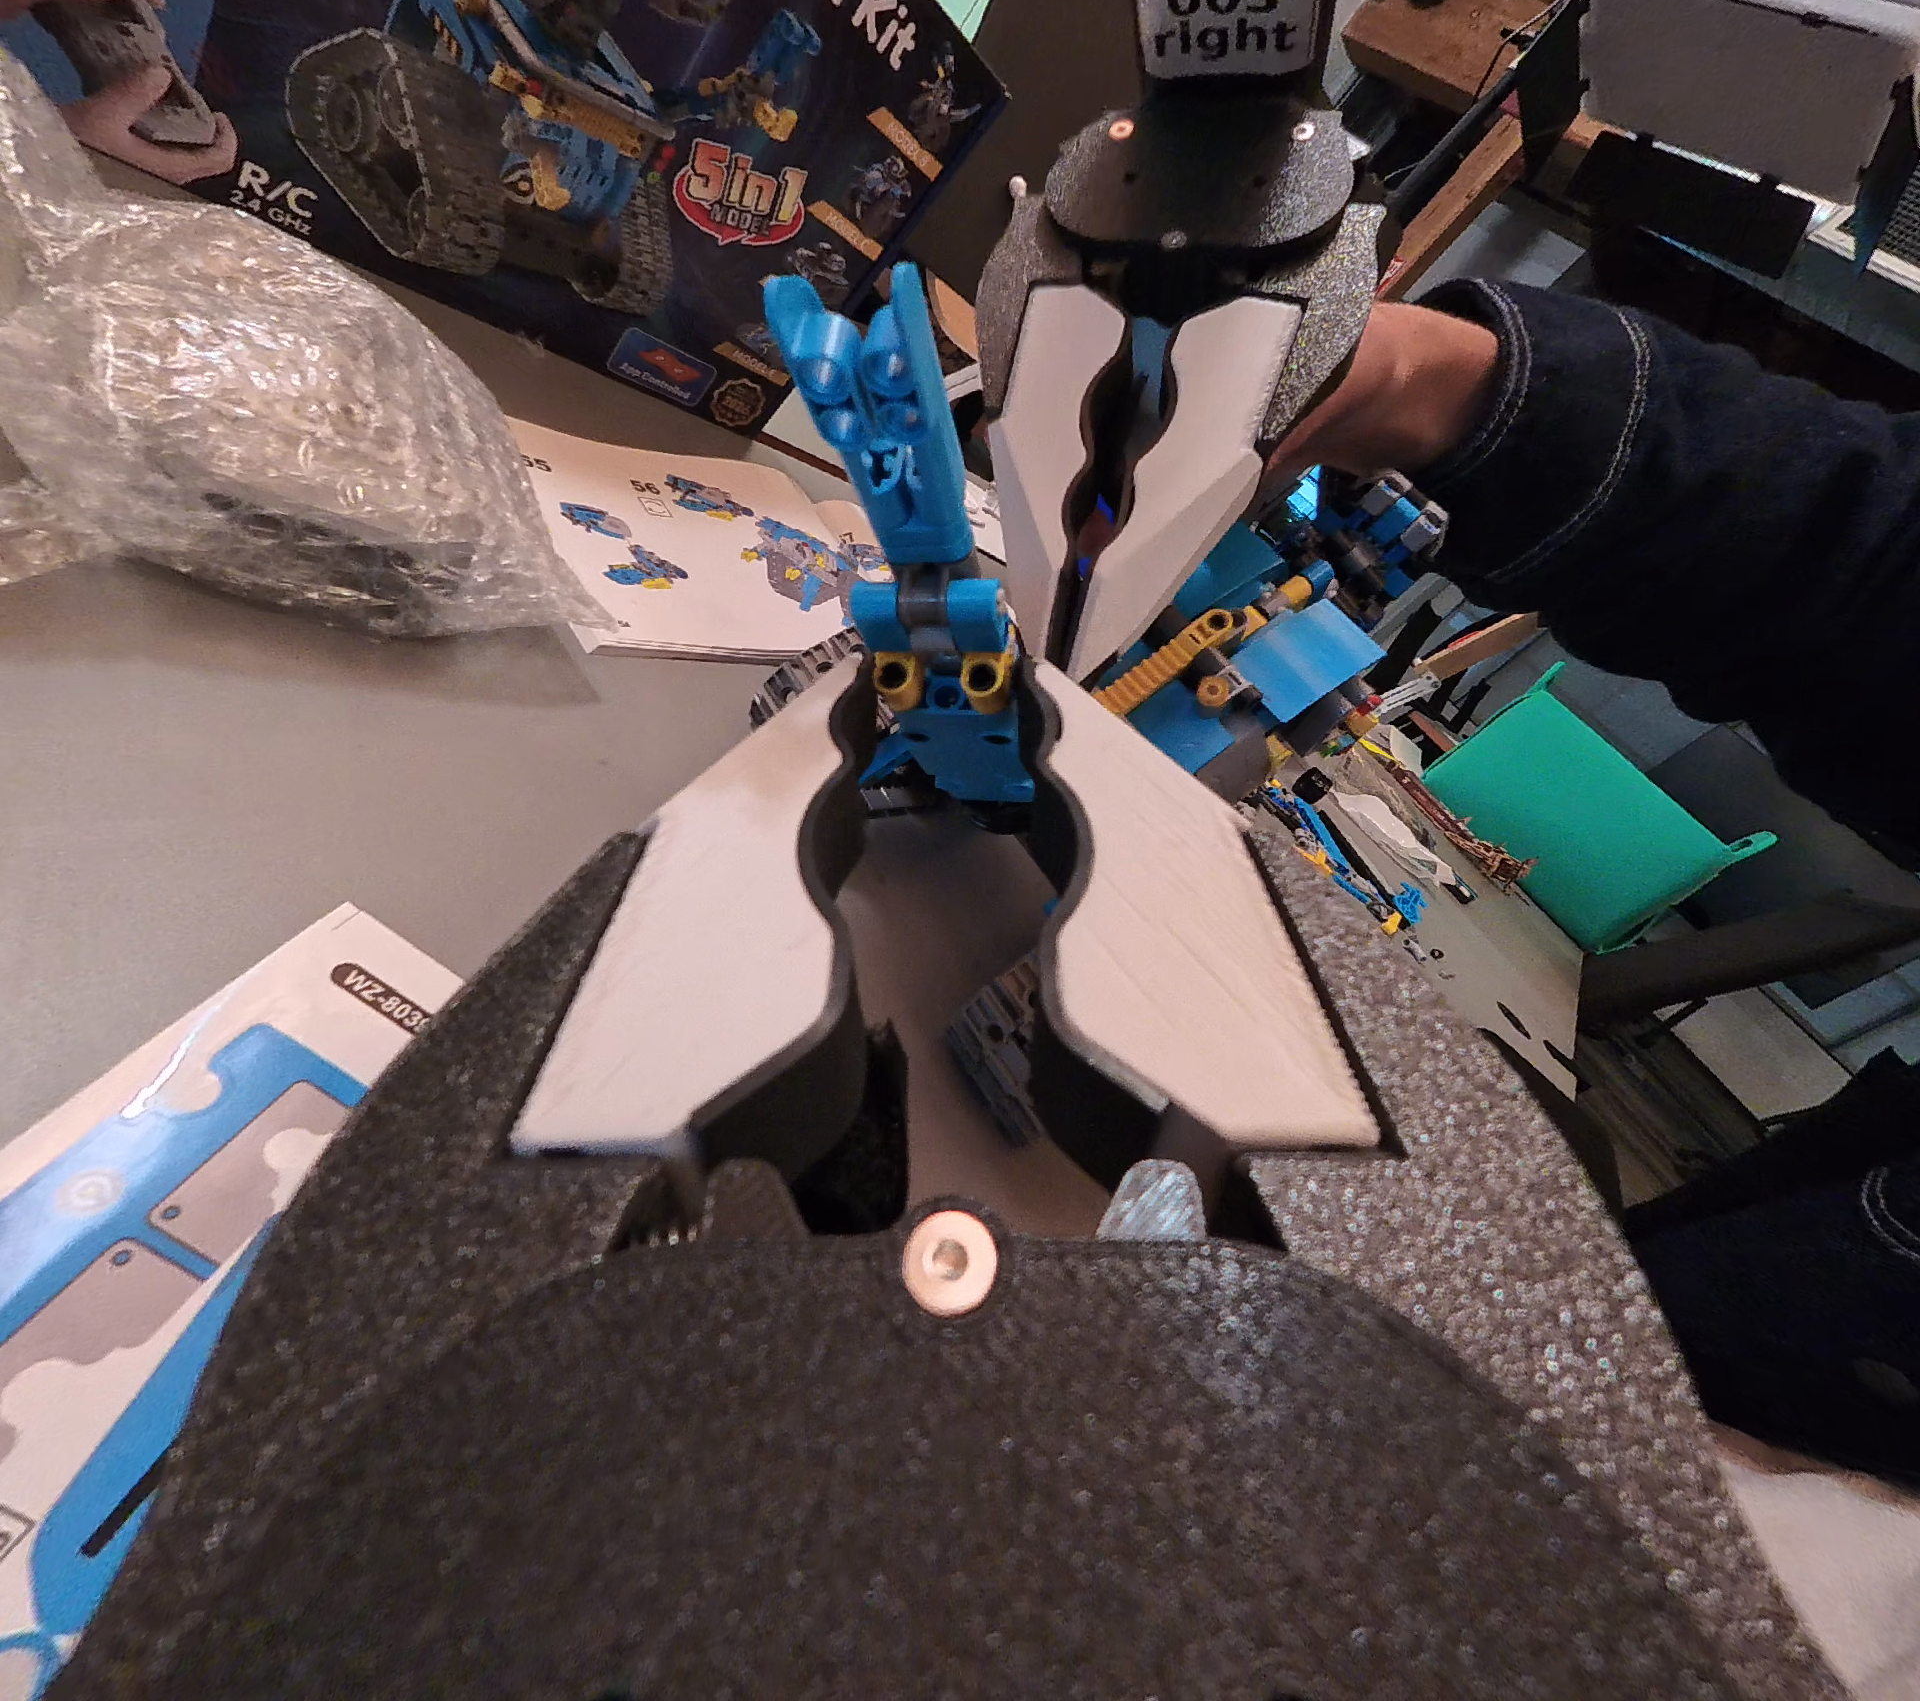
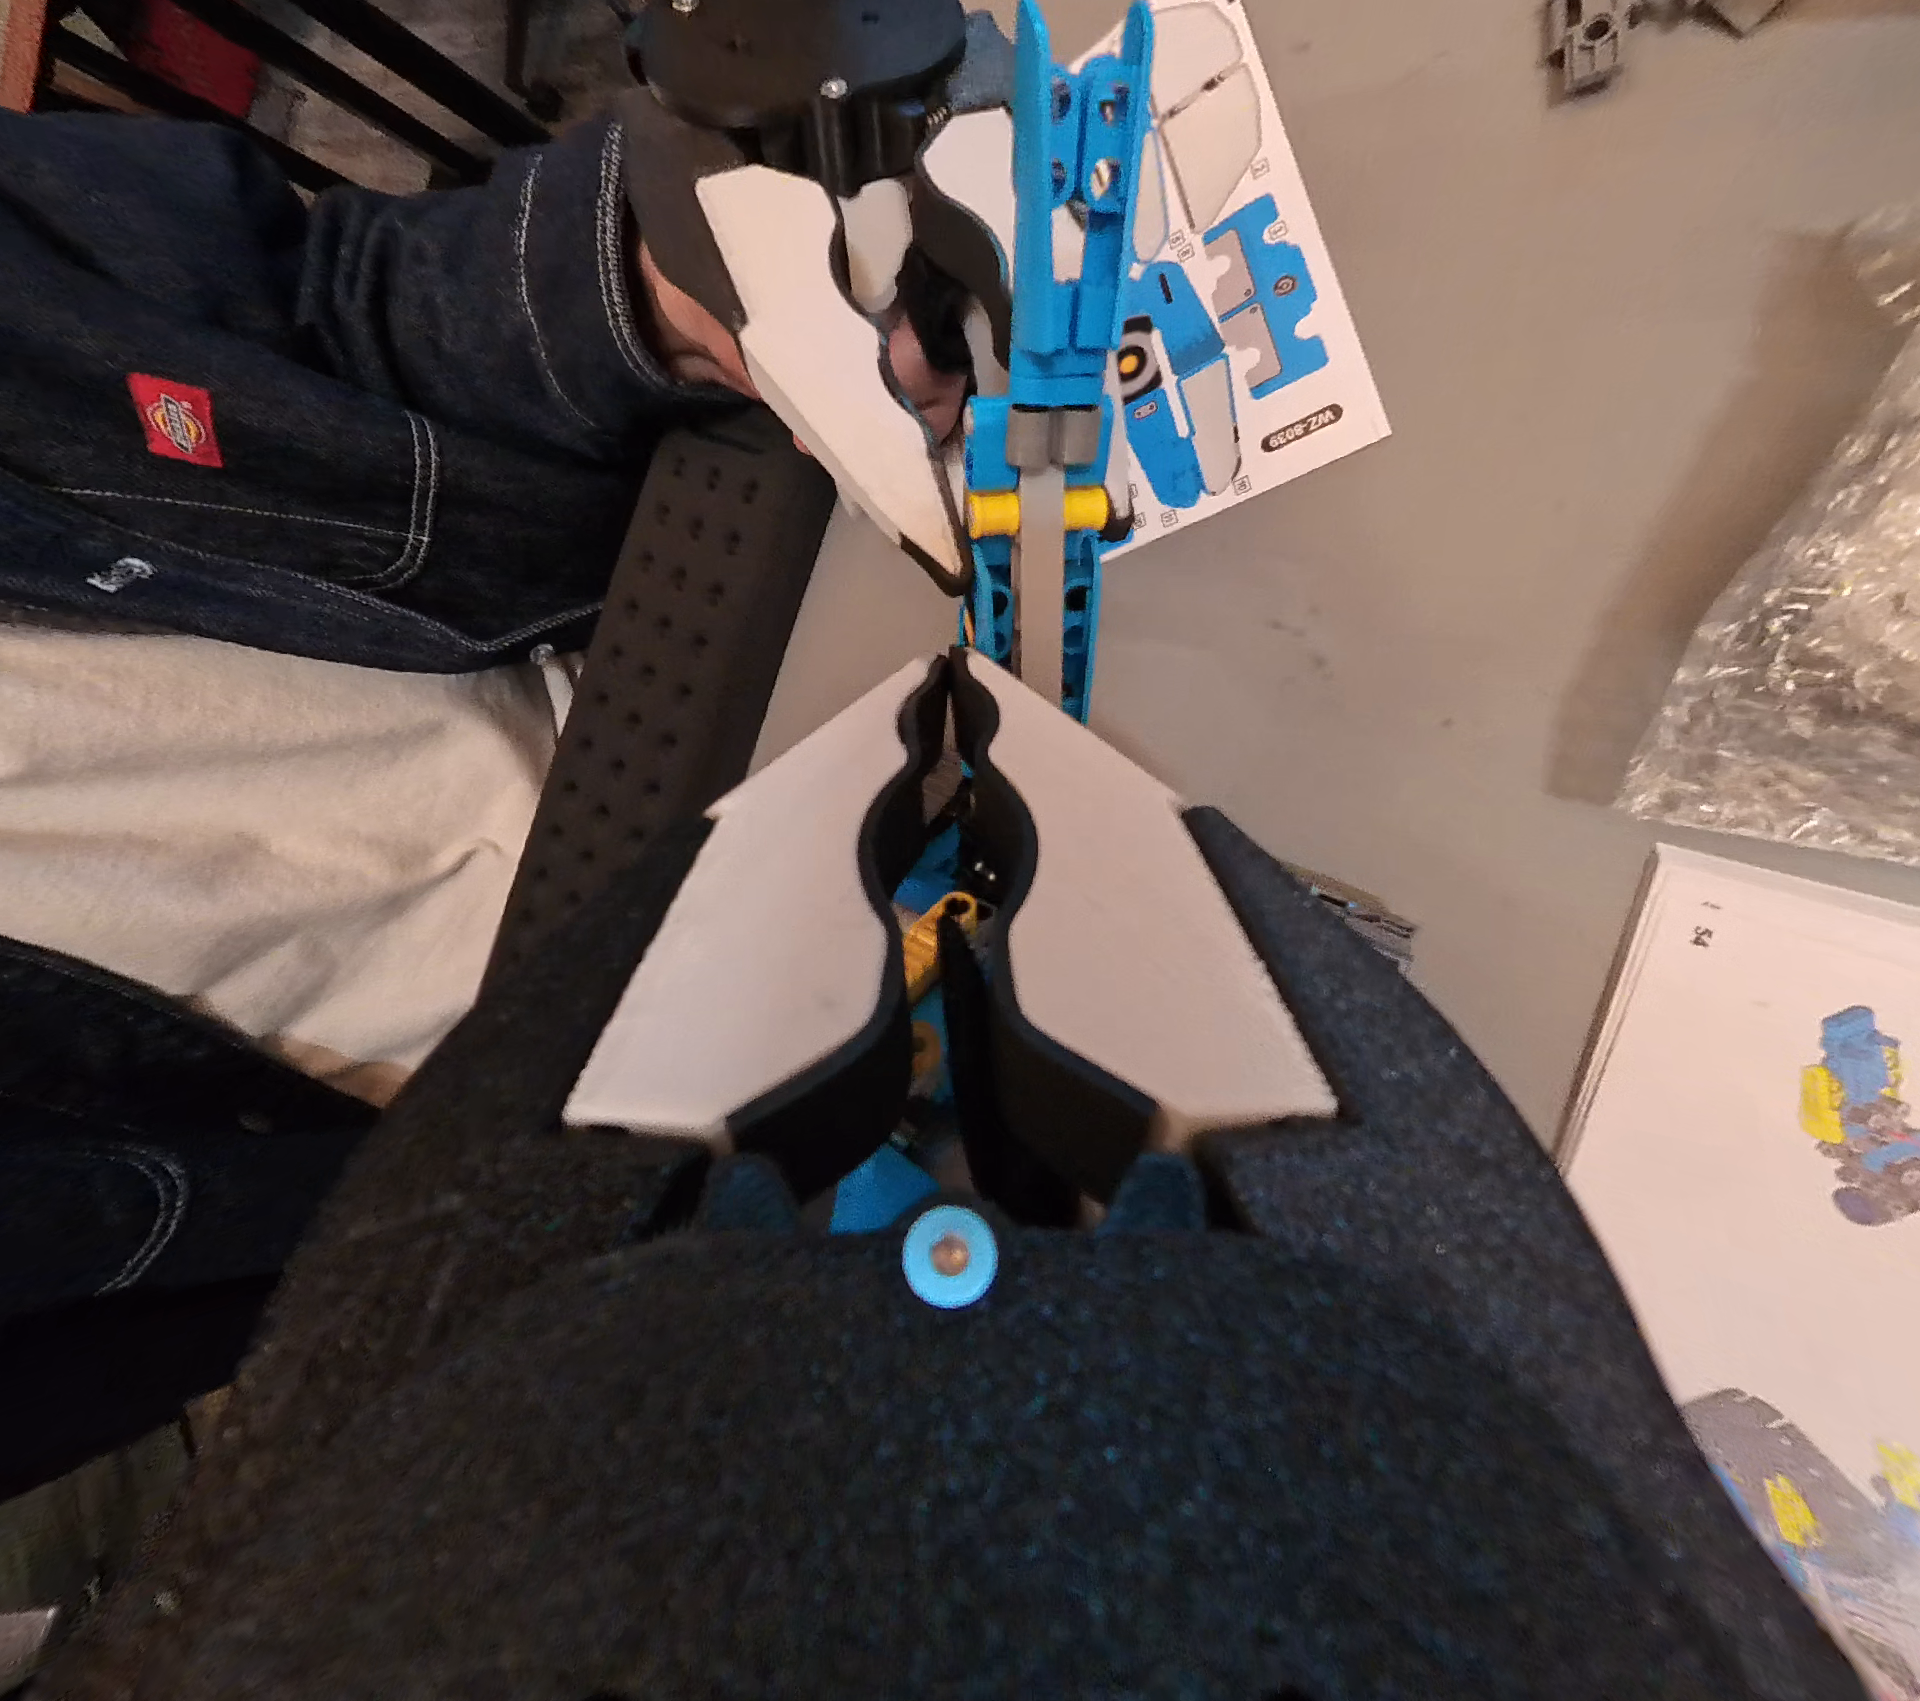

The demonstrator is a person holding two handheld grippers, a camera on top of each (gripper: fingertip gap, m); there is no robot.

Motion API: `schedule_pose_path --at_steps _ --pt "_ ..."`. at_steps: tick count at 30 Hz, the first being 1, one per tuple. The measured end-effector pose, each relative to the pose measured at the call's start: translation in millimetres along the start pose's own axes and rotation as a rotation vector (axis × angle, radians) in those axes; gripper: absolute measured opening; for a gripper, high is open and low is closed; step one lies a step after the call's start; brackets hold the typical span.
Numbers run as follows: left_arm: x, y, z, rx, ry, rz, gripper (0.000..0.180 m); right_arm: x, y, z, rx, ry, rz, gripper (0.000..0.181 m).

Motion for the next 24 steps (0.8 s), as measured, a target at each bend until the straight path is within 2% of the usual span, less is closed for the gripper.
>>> schedule_pose_path --at_steps 10,14,16,18,20,24 --pt "0 0 0 0.000 -0.004 -0.001 0.025 -1 5 0 0.058 -0.035 -0.097 0.000" --pt "0 0 0 -0.001 -0.003 -0.002 0.024 1 3 3 0.110 -0.021 -0.085 0.000" --pt "0 1 0 0.000 -0.001 0.001 0.024 5 -5 8 0.080 -0.012 -0.062 0.002" --pt "0 1 0 0.000 0.000 0.002 0.024 11 -16 12 0.044 0.030 0.009 0.009" --pt "0 1 1 0.000 0.002 0.002 0.024 13 -22 12 0.085 0.101 0.081 0.017" --pt "-1 1 1 -0.003 0.008 -0.009 0.024 5 -17 4 0.161 0.147 0.079 0.061"
Point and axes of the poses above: each gripper's, where its closed fingertips meet, z back along the fingers, y out of its underside, x = y × z across the jaws, the point moved 10 cm from there along z, back along the fingers, and after that the axes turned 13 degrees about z, right-handed, at the moved point
